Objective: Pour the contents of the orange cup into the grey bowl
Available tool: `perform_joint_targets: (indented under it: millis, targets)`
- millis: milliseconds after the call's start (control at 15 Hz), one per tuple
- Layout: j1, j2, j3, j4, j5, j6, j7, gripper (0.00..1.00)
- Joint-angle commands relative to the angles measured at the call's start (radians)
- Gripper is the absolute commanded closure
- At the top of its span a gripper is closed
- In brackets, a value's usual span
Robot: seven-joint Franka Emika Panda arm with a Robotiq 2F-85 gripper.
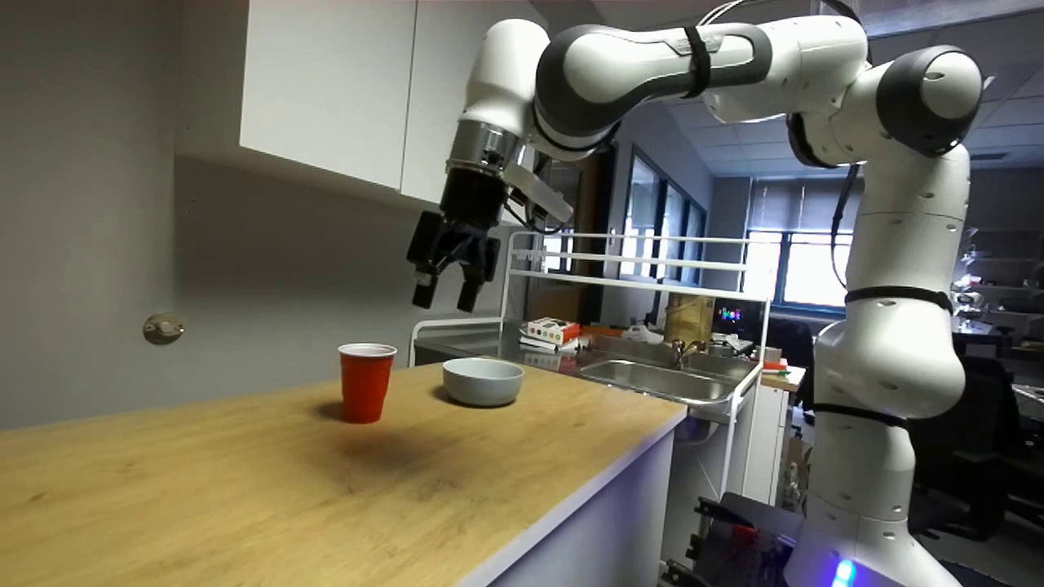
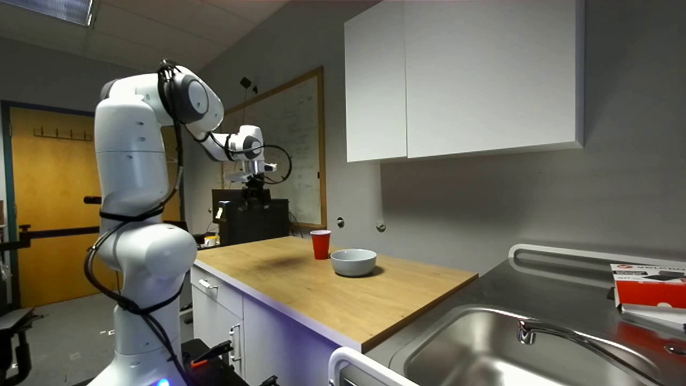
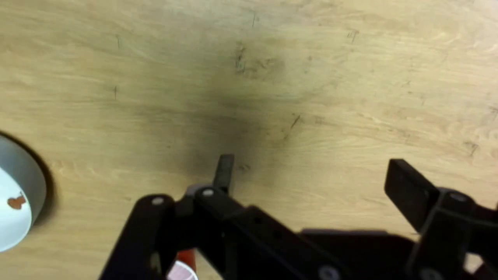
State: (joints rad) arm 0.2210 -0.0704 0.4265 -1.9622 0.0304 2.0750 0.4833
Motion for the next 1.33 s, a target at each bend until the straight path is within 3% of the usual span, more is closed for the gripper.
perform_joint_targets:
  millis: [0, 267, 667, 1000, 1267]
  targets:
    - [0.047, 0.188, -0.019, 0.242, -0.154, -0.068, 0.076, 0.0]
    - [0.119, 0.36, -0.081, 0.439, -0.276, -0.122, 0.092, 0.0]
    - [0.194, 0.568, -0.217, 0.722, -0.298, -0.212, 0.043, 0.0]
    - [0.189, 0.695, -0.294, 0.949, -0.261, -0.293, -0.011, 0.0]
    - [0.137, 0.831, -0.273, 1.138, -0.223, -0.378, -0.041, 0.0]
